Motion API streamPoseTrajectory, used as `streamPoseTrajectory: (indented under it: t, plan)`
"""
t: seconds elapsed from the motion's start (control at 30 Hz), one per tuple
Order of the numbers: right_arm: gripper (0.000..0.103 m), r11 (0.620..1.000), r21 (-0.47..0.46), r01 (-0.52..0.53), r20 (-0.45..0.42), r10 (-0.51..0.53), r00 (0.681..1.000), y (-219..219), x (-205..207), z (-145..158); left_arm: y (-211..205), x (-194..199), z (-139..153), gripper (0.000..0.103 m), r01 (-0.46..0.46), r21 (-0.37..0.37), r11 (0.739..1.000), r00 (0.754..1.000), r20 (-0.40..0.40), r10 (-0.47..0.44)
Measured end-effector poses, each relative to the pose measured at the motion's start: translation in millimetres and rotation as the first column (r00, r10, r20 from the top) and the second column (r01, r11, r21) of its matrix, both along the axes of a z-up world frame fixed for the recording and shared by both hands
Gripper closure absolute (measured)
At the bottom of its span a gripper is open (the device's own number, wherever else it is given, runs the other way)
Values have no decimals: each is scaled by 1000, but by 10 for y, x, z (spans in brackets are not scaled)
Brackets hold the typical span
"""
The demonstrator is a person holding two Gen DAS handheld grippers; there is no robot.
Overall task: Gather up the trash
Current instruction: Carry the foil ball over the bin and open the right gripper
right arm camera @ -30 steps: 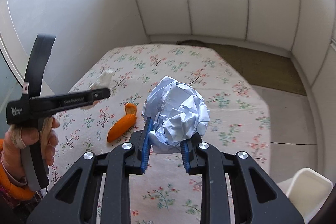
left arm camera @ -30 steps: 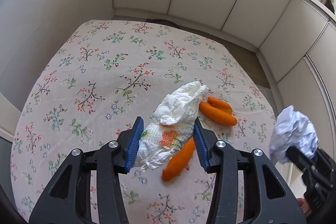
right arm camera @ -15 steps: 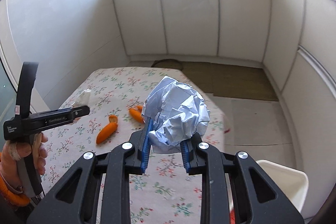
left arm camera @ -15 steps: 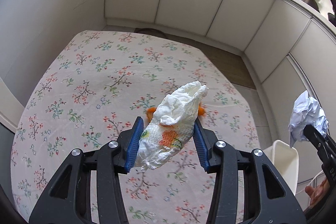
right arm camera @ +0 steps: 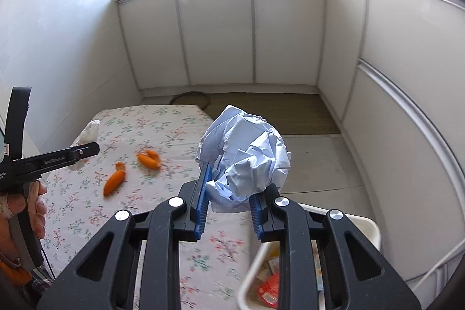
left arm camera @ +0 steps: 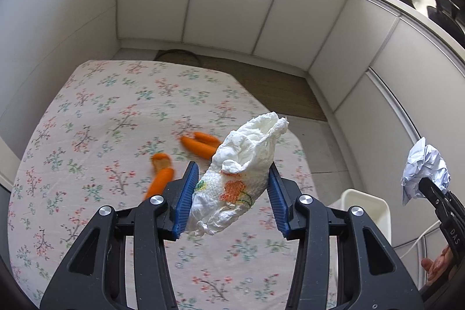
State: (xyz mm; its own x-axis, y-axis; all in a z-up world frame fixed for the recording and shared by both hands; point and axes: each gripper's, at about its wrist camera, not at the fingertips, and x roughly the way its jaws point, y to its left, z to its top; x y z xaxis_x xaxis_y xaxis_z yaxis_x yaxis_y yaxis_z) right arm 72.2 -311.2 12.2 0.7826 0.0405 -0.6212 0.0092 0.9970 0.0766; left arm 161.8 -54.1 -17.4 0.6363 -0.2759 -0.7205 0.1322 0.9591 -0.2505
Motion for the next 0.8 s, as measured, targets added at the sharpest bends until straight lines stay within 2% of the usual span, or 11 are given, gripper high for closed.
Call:
streamPoseTrajectory:
  t: [0.47,0.67,0.8]
  plan:
    - [78,983,40,179,-23,-178,984,-797,-444,-116,-584,-144,133,58,108,-9,994,994,24,-108]
    - [78,967,66,248,-95,-241,966,-1102,-539,-338,-894,-197,149,58,160,-10,987,987,28,-159]
    - [70,956,79,283,-133,-271,953,-1253,-593,-451,-1138,-217,130,58,201,-11,980,979,27,-201]
